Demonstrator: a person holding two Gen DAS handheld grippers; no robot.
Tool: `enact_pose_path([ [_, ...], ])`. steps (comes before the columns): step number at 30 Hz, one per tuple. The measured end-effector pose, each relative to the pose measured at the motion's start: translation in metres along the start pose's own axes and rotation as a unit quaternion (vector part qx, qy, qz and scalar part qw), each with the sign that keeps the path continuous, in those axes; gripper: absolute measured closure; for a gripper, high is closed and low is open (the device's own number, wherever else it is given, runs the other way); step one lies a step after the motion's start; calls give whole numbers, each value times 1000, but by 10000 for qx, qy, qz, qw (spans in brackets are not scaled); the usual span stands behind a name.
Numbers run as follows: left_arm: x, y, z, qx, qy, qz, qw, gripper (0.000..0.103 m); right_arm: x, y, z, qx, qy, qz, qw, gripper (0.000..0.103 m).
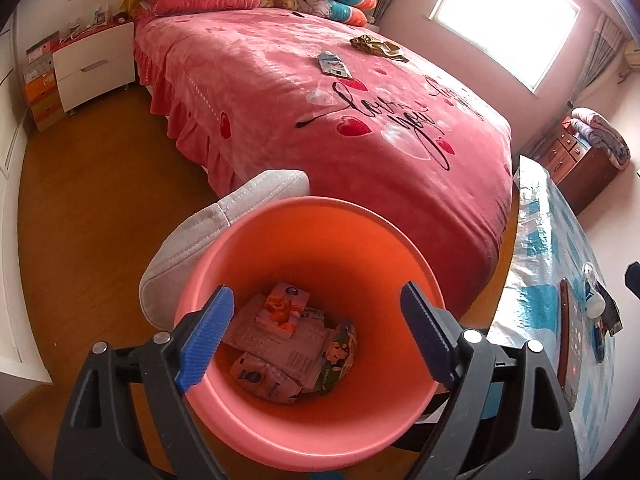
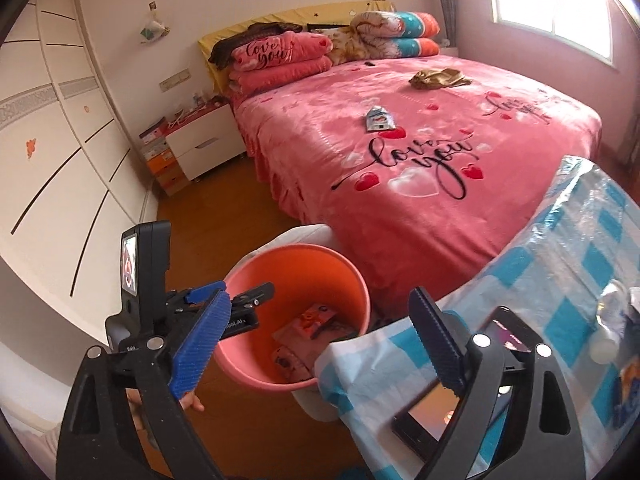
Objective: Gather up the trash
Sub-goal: 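Move both tools back over the table toward the remaining trash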
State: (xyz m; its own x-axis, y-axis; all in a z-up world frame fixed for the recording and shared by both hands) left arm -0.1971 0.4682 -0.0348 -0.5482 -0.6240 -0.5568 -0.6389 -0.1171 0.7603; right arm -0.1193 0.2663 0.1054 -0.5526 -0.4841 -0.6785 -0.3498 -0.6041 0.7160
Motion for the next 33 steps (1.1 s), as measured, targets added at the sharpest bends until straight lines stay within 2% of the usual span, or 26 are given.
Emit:
enact_pose_path([
  [19,-3,34,-44,477,-436,-249,9976,17,14,47,-35,261,-537,-386,9975,13],
  [33,6,47,-92,907,-936,-281,9911,17,30,86,-67,549,-965,-756,9909,13],
])
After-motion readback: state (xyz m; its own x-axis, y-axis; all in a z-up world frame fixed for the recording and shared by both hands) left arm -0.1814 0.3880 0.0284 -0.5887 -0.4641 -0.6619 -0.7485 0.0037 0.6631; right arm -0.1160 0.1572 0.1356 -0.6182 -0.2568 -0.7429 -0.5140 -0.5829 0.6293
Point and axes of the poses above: each gripper's, at about its wrist camera, not at the fingertips, and y roughly against the way its jaws point, z to its left, x to its underside, the point moved 2 cm from there along -y, roughly the way its jaws point, and after that the axes turned 4 degrees about x, right-handed, at the moved point
